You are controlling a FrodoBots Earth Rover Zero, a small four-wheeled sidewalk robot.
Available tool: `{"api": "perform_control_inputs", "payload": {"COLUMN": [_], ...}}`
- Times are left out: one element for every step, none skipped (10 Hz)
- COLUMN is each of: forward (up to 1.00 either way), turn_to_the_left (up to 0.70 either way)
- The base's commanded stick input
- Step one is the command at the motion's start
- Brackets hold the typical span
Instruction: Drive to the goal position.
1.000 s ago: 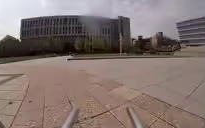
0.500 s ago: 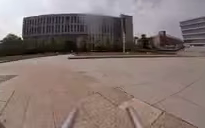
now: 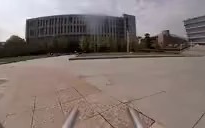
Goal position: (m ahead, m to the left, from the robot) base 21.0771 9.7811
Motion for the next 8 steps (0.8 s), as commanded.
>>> {"api": "perform_control_inputs", "payload": {"forward": [1.0, 1.0, 1.0, 1.0, 1.0, 1.0, 1.0, 1.0], "turn_to_the_left": [0.42, 0.42, 0.42, 0.42, 0.42, 0.39, 0.22, 0.04]}}
